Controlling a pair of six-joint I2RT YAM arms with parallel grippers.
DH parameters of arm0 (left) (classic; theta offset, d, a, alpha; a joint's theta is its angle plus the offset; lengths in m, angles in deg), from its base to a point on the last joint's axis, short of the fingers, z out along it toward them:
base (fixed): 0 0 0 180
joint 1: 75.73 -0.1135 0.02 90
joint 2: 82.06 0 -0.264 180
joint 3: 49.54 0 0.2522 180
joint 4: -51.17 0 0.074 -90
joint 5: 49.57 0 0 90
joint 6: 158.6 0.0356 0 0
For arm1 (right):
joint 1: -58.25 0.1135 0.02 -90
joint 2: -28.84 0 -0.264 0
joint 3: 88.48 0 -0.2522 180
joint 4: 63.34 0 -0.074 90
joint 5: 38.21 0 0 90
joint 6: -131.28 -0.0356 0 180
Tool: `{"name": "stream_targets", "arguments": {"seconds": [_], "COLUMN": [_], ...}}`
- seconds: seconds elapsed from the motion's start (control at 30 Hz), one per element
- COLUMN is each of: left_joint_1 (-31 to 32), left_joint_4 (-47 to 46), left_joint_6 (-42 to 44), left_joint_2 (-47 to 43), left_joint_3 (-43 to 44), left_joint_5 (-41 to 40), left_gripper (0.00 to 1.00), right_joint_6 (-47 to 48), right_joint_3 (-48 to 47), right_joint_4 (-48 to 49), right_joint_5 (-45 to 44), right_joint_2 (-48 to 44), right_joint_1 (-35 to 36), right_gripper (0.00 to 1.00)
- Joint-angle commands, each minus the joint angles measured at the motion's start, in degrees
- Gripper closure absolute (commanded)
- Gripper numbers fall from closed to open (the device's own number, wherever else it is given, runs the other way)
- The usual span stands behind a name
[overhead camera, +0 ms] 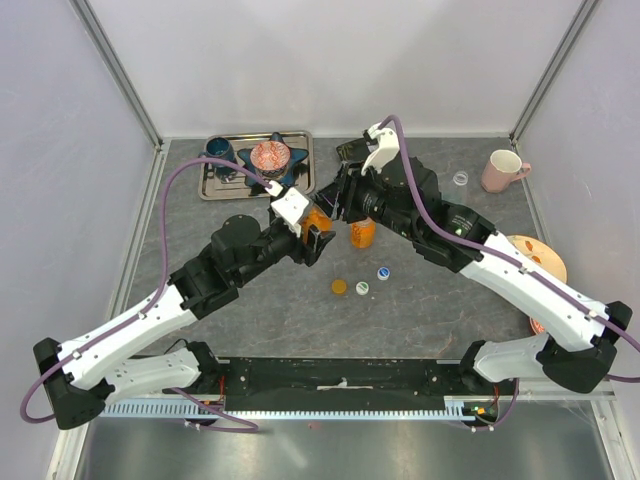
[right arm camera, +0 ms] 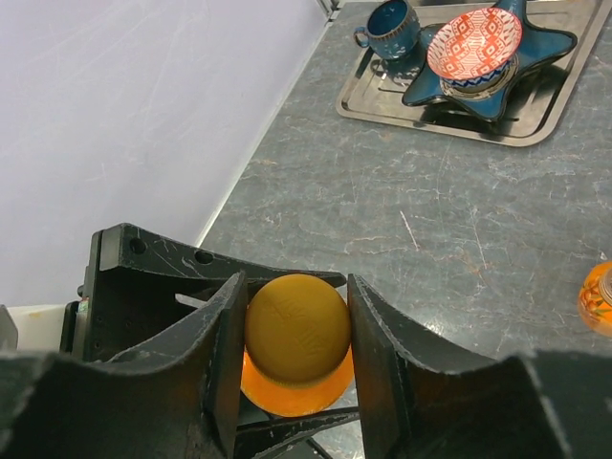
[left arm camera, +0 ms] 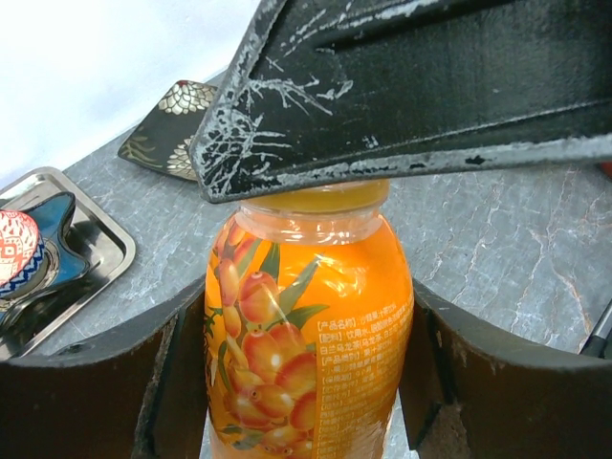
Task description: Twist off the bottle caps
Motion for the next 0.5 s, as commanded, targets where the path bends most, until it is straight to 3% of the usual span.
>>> {"name": "stream_targets", "arguments": {"seconds": [0.0, 0.1, 0.33, 0.47], "left_joint_1": [0.2, 0.2, -1.9, -6.4], "left_joint_4": [-3.3, -4.0, -4.4, -5.6], "left_joint_6": [2.0, 1.6, -4.7, -13.0], "left_joint_2": [-1.8, -3.2, -4.9, -2.4], "left_joint_3": [0.0, -0.1, 3.5, 7.2], "left_joint_5": [0.0, 6.1, 40.5, 59.5], "left_gripper": [0.53, 0.51, 0.43, 0.43], "right_joint_6": [1.1, 5.6, 17.3, 22.1], "right_joint_3": [1.2, 1.2, -2.0, -0.3], "right_joint_4": [1.3, 3.6, 2.3, 2.9], "right_joint_5": [2.6, 11.4, 24.3, 38.5], "right_joint_2": [-1.8, -3.1, -7.0, -9.1], "right_joint_1": [0.2, 0.2, 0.1, 0.1], "right_gripper": [1.00, 1.00, 1.00, 1.00]}}
